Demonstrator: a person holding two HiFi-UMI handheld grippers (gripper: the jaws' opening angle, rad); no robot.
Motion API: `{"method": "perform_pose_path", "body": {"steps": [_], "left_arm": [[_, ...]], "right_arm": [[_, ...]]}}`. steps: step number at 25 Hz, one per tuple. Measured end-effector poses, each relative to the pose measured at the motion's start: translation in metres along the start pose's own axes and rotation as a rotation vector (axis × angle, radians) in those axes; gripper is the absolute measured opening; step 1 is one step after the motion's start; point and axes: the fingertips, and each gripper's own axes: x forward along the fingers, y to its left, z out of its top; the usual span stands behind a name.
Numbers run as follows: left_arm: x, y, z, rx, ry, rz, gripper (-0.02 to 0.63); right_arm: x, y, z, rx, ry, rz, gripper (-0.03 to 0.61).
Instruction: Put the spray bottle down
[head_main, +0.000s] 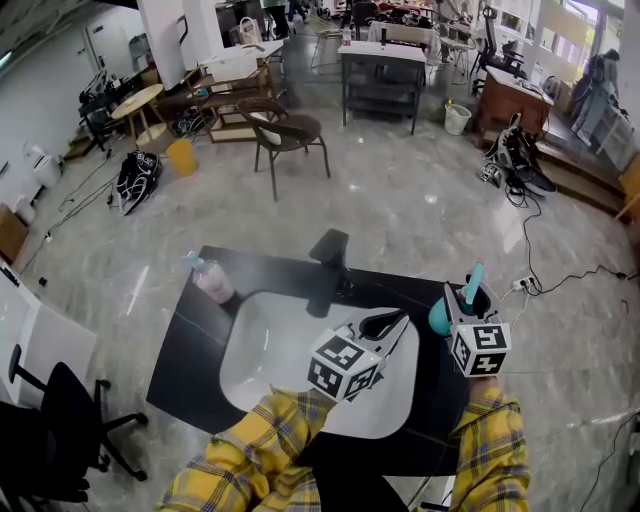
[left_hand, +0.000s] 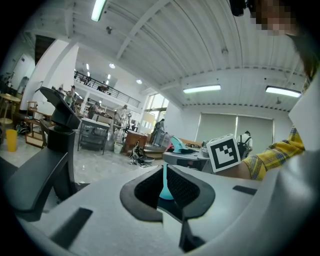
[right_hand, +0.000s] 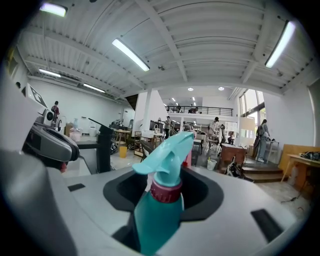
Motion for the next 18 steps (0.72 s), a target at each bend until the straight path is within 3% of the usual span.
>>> {"method": "perform_pose_path", "body": {"steps": [18], "left_arm": [[-0.016,-0.019,-0.009,0.003,0.010,-0.016,0.023]], "right_arm": [[-0.037,0.000,-0.003,0.051,-0.001,-0.082,0.204]]}}
